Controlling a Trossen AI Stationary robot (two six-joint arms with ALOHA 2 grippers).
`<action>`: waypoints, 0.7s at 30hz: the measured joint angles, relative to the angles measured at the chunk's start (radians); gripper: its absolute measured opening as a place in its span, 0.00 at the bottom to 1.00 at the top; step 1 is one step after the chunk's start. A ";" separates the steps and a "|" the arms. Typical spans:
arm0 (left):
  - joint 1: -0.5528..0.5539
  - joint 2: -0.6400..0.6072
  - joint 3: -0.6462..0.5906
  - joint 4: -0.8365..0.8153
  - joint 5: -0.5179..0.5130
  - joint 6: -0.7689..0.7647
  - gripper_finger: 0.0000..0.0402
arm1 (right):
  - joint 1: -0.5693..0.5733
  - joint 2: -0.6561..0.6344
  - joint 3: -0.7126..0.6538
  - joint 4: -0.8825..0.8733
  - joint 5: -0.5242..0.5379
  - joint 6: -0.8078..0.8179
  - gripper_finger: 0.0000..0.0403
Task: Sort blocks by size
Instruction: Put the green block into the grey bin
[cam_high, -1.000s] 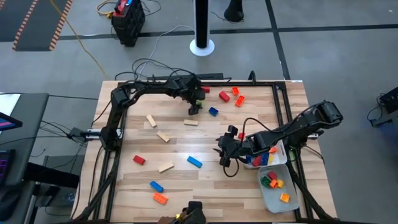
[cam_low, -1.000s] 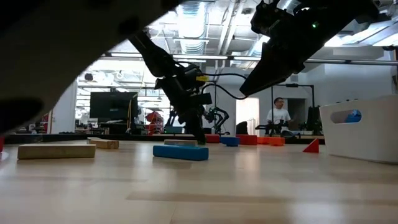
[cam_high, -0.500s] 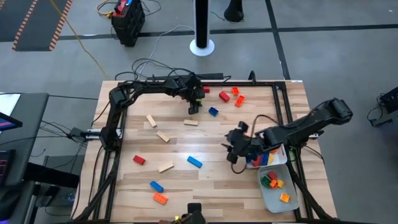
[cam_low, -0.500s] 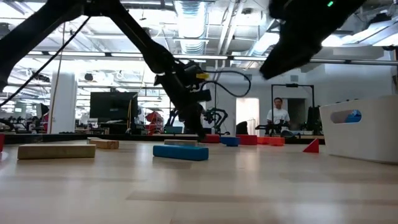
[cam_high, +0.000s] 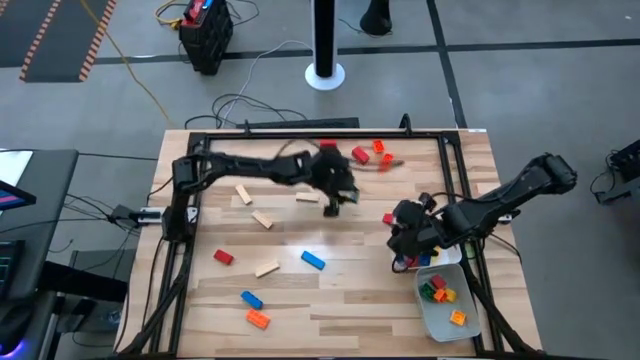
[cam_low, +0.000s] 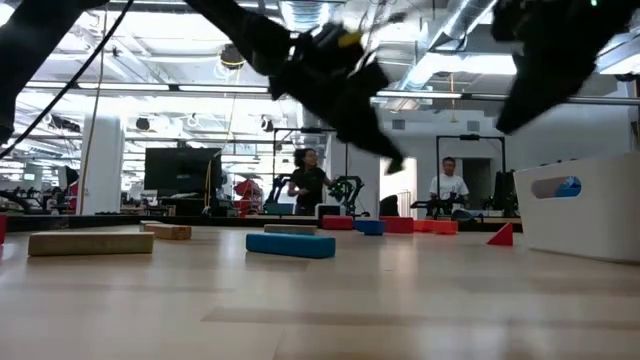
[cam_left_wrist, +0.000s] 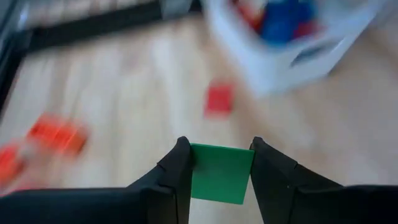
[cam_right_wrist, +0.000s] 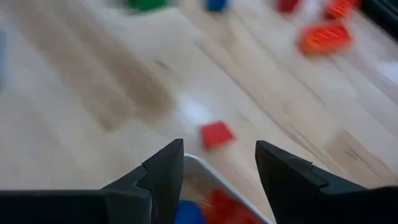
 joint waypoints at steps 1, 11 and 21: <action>-0.028 0.000 0.000 0.046 0.000 -0.013 0.30 | -0.004 -0.001 0.000 -0.042 -0.011 0.046 0.56; -0.218 0.023 0.002 0.471 0.006 -0.152 0.30 | 0.107 -0.002 0.000 -0.387 -0.010 0.460 0.51; -0.306 0.165 0.030 0.755 0.007 -0.295 0.30 | 0.171 -0.002 -0.001 -0.516 -0.009 0.653 0.41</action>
